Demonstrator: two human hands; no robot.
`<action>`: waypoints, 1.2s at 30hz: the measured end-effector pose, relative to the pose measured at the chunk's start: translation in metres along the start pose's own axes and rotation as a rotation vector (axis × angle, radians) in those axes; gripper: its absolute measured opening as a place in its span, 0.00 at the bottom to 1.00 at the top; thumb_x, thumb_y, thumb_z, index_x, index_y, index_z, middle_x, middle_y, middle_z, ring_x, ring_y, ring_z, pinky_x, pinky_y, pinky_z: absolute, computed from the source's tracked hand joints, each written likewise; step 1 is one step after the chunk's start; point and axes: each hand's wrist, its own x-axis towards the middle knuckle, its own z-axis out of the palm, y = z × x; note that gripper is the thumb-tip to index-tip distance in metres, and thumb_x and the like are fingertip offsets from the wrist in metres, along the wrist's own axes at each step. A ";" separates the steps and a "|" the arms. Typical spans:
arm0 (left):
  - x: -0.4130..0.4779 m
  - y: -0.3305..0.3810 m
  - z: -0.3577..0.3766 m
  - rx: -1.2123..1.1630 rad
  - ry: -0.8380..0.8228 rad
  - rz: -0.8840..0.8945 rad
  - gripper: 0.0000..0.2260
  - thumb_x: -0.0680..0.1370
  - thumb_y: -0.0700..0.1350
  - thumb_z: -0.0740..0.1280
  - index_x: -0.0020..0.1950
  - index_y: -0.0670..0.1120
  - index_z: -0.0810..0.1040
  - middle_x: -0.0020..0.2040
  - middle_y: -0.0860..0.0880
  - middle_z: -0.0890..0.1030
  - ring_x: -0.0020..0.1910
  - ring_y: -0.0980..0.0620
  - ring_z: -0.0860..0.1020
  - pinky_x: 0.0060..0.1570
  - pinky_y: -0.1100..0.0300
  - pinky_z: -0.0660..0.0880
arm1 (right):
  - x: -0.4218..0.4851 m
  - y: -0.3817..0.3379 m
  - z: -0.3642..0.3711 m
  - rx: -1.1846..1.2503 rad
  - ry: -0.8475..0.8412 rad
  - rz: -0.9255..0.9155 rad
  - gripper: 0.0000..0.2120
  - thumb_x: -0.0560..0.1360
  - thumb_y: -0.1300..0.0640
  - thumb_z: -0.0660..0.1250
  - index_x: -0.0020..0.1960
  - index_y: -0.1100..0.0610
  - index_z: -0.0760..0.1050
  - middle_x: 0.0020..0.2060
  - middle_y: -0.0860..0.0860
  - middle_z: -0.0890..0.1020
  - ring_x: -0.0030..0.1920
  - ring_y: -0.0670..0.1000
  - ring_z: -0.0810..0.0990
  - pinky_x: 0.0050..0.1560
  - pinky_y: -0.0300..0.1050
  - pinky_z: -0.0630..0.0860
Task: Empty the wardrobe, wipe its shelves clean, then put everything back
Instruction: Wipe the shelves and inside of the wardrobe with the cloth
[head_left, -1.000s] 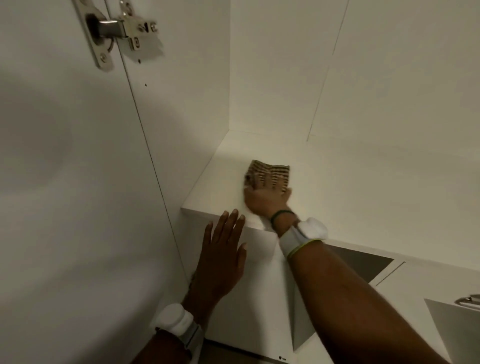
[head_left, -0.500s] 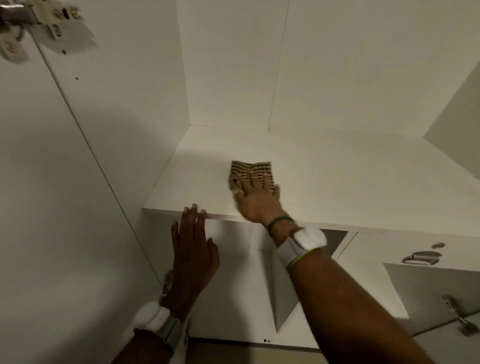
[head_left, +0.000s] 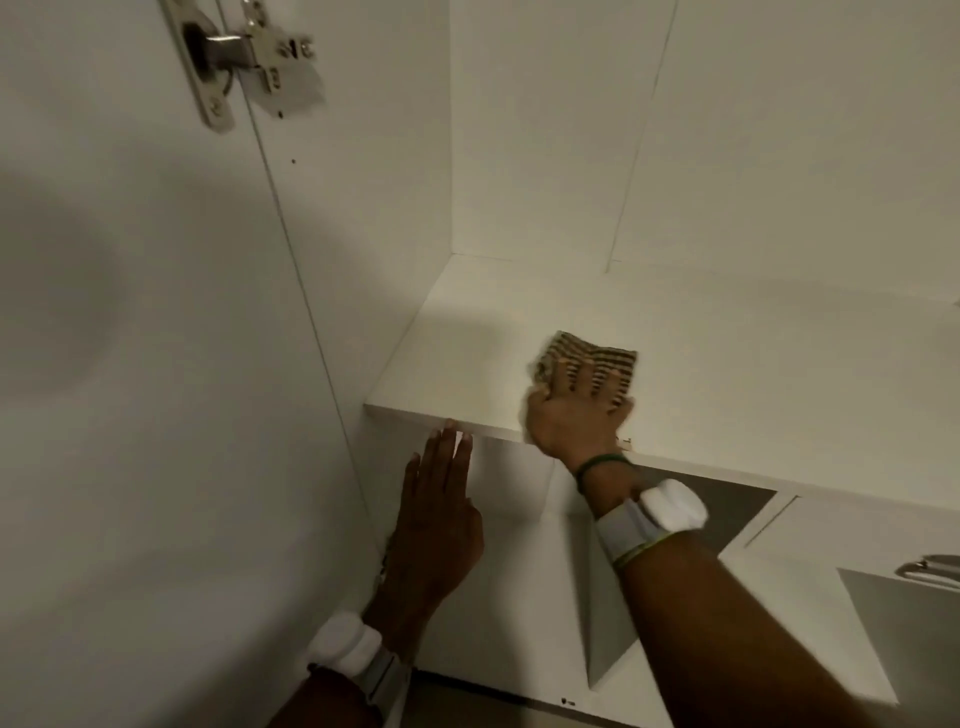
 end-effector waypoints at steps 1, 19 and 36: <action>-0.003 -0.004 0.002 -0.010 -0.004 -0.018 0.37 0.73 0.40 0.65 0.81 0.42 0.57 0.82 0.43 0.56 0.81 0.45 0.53 0.77 0.42 0.56 | -0.005 -0.026 0.008 -0.001 -0.033 -0.092 0.28 0.83 0.43 0.48 0.82 0.47 0.51 0.82 0.56 0.49 0.79 0.67 0.42 0.74 0.72 0.39; 0.030 0.005 -0.008 -0.042 0.132 -0.047 0.32 0.74 0.36 0.69 0.77 0.39 0.64 0.80 0.40 0.58 0.79 0.41 0.57 0.74 0.41 0.62 | -0.044 0.053 0.001 -0.074 0.128 -0.197 0.27 0.81 0.43 0.47 0.80 0.44 0.58 0.80 0.52 0.58 0.80 0.61 0.53 0.76 0.67 0.48; 0.010 -0.010 -0.019 -0.349 0.117 -0.254 0.30 0.79 0.36 0.62 0.81 0.46 0.60 0.81 0.51 0.59 0.80 0.56 0.56 0.78 0.56 0.57 | -0.057 -0.004 0.030 -0.106 0.268 -0.130 0.30 0.80 0.40 0.50 0.76 0.53 0.66 0.76 0.62 0.66 0.76 0.72 0.56 0.74 0.73 0.43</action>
